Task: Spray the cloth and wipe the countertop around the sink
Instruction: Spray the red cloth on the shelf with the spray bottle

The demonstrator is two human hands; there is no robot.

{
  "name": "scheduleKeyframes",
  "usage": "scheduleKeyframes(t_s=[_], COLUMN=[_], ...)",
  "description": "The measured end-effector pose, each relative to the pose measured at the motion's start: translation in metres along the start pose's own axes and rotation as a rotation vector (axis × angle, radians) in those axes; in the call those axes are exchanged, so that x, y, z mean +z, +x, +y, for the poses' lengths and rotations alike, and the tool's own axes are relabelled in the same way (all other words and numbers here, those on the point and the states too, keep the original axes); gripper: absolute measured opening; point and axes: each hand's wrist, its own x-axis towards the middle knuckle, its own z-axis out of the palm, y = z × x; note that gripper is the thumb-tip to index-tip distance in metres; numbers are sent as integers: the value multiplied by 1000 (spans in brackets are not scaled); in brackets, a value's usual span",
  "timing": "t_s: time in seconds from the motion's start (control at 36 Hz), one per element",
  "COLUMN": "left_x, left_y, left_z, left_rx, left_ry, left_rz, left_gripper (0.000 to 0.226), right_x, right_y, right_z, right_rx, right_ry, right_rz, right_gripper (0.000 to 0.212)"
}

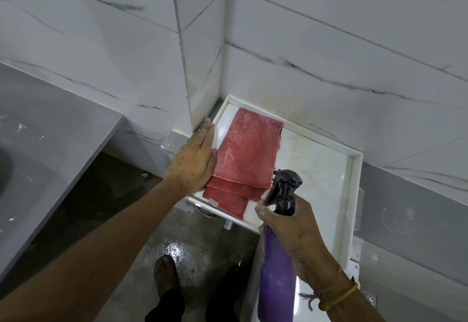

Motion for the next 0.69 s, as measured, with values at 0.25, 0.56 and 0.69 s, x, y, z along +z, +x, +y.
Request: scheduleKeyframes(t_s=[0.25,0.56,0.69], left_x=[1,-4,-3], left_y=[0,0,0], left_z=[-1,2,2], left_rx=[10,0,8], left_ry=[10,-8,4], left_rz=[11,-3,-4], left_gripper=[62,61,61], right_x=[-1,-4,-1], right_y=[2,0,1], right_z=[-1,1,5], right_rx=[30,9,77], right_ry=[27,49,53], right_rz=[-89,-61,18], right_gripper=[19,13,12])
